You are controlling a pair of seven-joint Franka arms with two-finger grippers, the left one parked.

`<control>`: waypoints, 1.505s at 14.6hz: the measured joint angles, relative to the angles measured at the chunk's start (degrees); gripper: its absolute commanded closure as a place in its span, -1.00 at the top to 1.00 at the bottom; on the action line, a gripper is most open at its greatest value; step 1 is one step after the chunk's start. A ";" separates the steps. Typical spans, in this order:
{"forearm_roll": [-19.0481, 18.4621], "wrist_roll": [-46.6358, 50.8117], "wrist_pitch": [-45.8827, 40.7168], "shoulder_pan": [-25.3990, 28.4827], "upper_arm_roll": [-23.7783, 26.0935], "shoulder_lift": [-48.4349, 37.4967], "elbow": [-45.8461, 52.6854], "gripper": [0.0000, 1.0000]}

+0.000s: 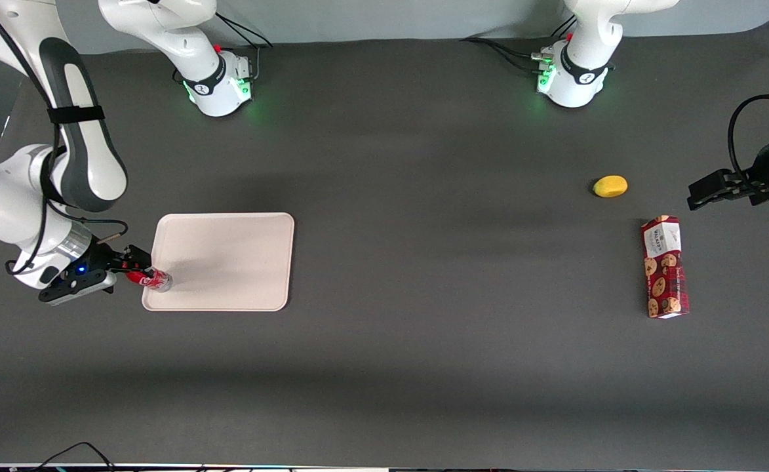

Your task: Place coke bottle on tray

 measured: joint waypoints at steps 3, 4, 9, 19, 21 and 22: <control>-5.33 10.95 -16.42 0.60 1.48 -0.07 11.99 1.00; -6.98 13.78 -21.54 0.88 2.16 -0.08 16.19 1.00; -8.43 16.13 -38.79 0.96 2.52 -0.34 32.31 1.00; -9.14 24.44 -47.36 0.74 5.05 -12.51 27.89 1.00; -10.20 25.31 -43.26 0.34 4.89 -16.91 19.64 1.00; -10.47 26.23 -42.40 0.00 4.87 -18.26 17.43 1.00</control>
